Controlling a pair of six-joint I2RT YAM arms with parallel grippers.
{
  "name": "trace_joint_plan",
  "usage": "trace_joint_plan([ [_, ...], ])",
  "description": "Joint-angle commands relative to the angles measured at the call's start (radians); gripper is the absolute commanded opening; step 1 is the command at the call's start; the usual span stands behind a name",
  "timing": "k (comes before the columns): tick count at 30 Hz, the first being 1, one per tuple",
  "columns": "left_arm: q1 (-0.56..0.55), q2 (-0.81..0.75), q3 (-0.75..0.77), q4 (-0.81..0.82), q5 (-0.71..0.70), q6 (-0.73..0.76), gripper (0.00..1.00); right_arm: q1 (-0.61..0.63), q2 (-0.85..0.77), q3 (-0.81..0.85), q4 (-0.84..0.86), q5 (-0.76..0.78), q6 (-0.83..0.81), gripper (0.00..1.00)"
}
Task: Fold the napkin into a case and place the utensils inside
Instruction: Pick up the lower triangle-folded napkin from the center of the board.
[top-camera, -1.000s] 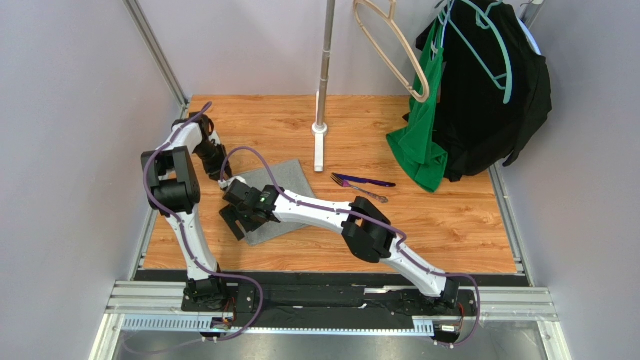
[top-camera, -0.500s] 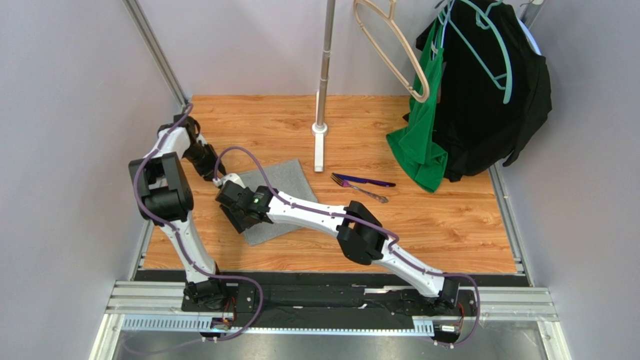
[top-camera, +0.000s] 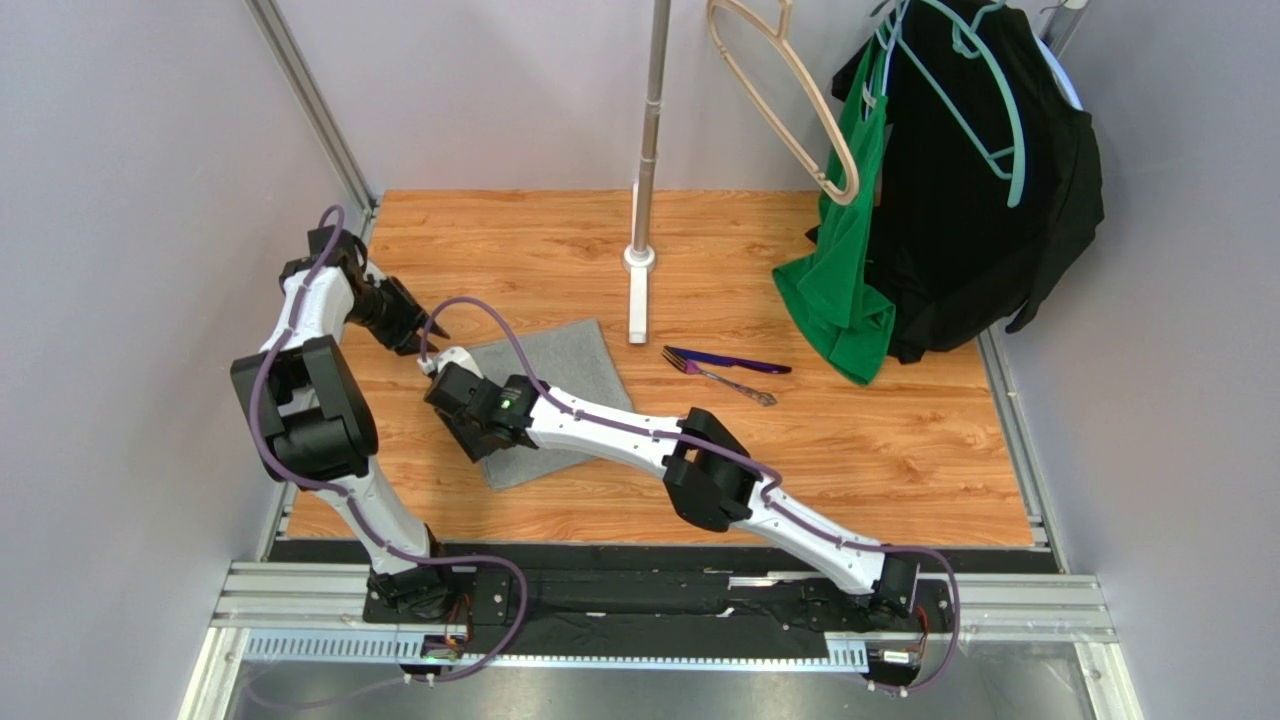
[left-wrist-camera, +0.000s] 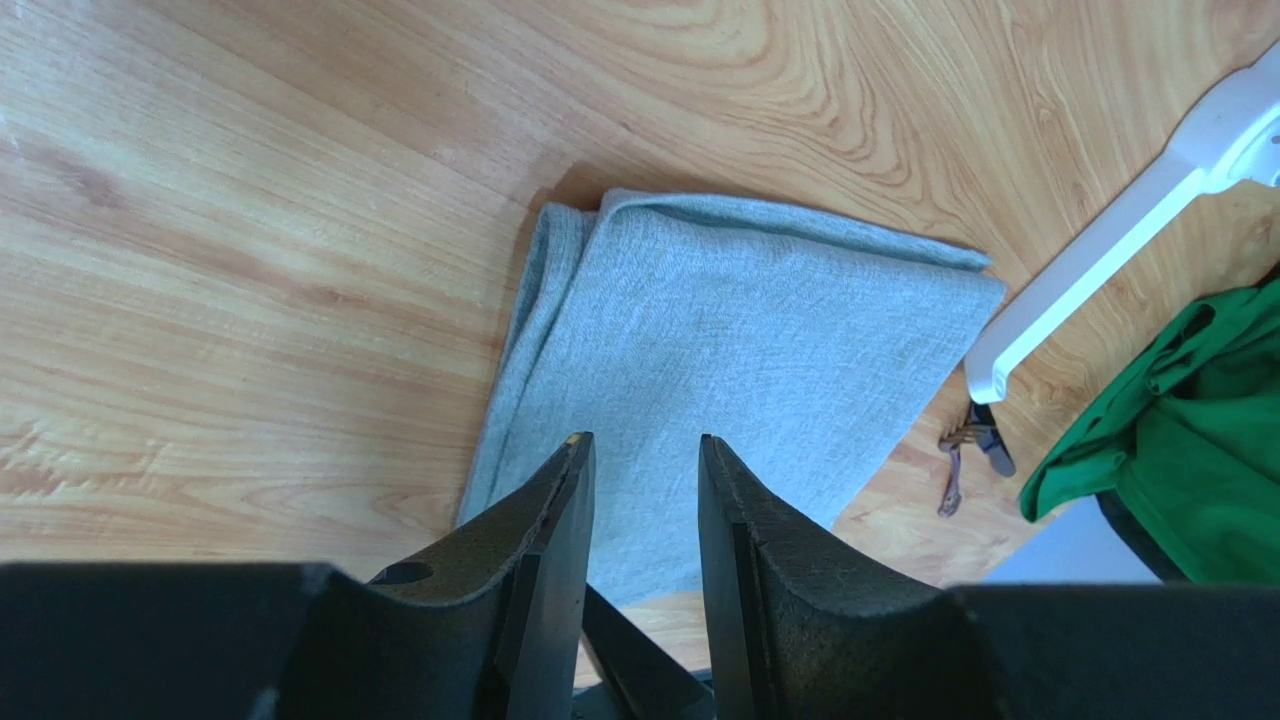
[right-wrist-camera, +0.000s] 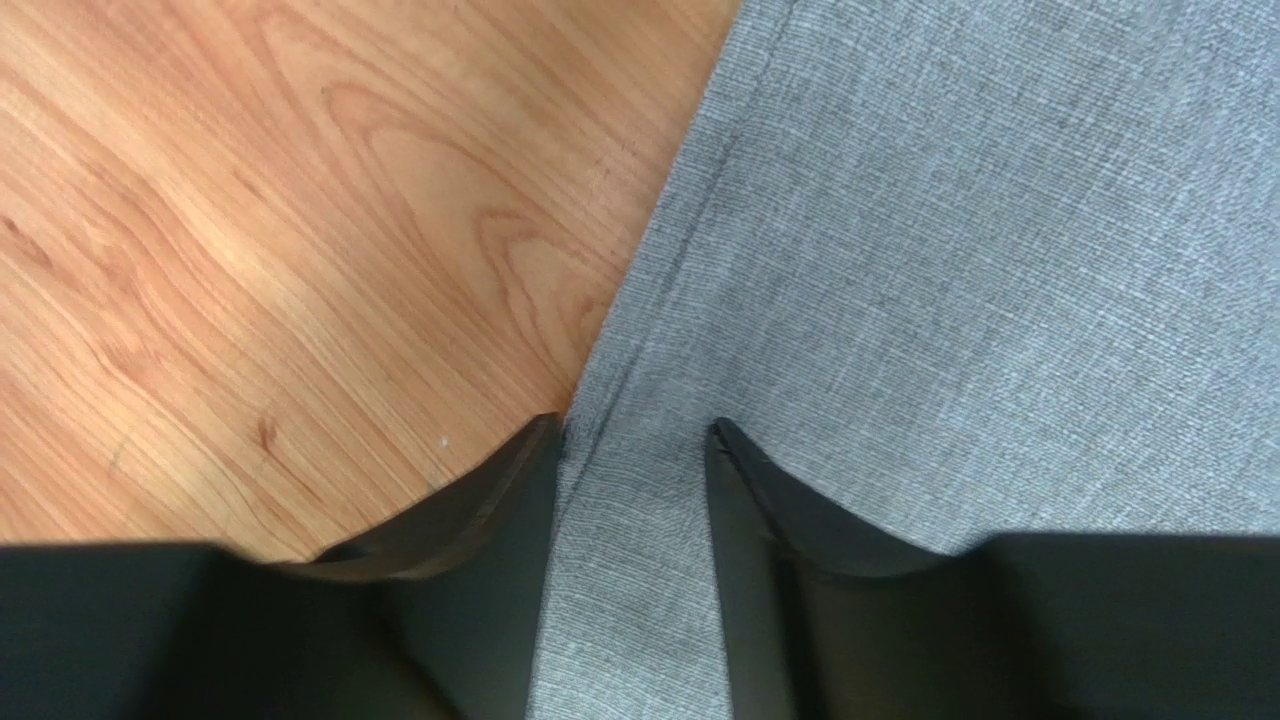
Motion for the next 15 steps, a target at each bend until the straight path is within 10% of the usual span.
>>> trace_joint_plan([
  [1, 0.011, -0.083, -0.004, -0.009, 0.018, -0.030, 0.41, 0.016, 0.119, 0.132, -0.120, 0.024, 0.058, 0.36],
  [15, 0.038, -0.221, -0.079, 0.000, 0.105, -0.050, 0.43, 0.003, 0.081, -0.060, -0.203, 0.093, 0.069, 0.34],
])
